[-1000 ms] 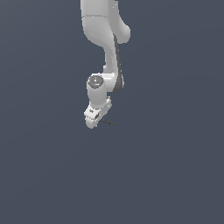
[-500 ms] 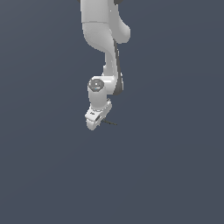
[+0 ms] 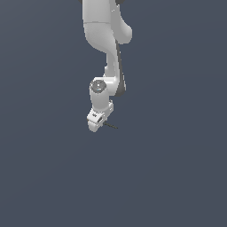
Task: Pick up the object and move it to a goal position.
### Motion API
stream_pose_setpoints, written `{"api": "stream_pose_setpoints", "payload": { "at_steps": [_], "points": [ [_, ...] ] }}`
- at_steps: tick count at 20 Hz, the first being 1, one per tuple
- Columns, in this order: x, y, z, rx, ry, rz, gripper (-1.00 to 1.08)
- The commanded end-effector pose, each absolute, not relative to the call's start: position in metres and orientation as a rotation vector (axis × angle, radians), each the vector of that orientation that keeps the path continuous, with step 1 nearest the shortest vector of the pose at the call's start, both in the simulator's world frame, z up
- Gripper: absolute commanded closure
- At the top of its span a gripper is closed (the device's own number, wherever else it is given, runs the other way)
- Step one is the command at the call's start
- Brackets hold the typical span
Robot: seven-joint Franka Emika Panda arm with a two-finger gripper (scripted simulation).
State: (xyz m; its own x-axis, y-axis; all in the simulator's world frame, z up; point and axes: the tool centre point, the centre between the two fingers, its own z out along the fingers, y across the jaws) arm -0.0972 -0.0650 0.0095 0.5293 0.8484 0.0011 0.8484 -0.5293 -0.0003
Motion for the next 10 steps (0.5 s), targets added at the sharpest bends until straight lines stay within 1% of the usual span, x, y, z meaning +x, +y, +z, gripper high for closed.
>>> {"api": "stream_pose_setpoints", "payload": {
  "at_steps": [1, 6, 10],
  "points": [
    [-0.097, -0.062, 0.010, -2.747, -1.524, -0.002, 1.08],
    [-0.095, -0.043, 0.010, -2.747, -1.523, -0.002, 1.08],
    [-0.092, -0.015, 0.011, -2.749, -1.521, -0.001, 1.08]
  ]
}}
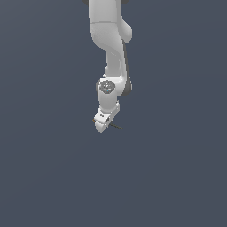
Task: Pick up the object and move it to a goal position.
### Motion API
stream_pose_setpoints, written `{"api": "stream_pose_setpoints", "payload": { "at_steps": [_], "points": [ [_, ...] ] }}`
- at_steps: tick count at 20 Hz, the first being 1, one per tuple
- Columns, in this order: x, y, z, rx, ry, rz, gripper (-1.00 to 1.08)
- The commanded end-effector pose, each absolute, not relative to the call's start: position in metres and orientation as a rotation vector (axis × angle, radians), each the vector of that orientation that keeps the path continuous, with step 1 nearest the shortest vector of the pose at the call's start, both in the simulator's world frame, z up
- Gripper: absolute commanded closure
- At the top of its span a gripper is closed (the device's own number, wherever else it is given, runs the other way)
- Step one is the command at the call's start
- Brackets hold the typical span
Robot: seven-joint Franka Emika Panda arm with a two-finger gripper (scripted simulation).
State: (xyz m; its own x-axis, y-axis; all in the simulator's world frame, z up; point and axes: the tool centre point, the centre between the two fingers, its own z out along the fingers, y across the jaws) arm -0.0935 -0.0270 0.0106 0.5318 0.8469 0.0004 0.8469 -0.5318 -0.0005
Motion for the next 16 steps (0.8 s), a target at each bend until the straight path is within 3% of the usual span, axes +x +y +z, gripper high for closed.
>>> {"api": "stream_pose_setpoints", "payload": {
  "at_steps": [1, 8, 16],
  "points": [
    [-0.091, -0.007, 0.012, -2.749, -1.520, -0.001, 1.08],
    [-0.084, 0.050, 0.014, -2.751, -1.517, 0.000, 1.08],
    [-0.080, 0.074, 0.014, -2.752, -1.515, 0.000, 1.08]
  ]
}}
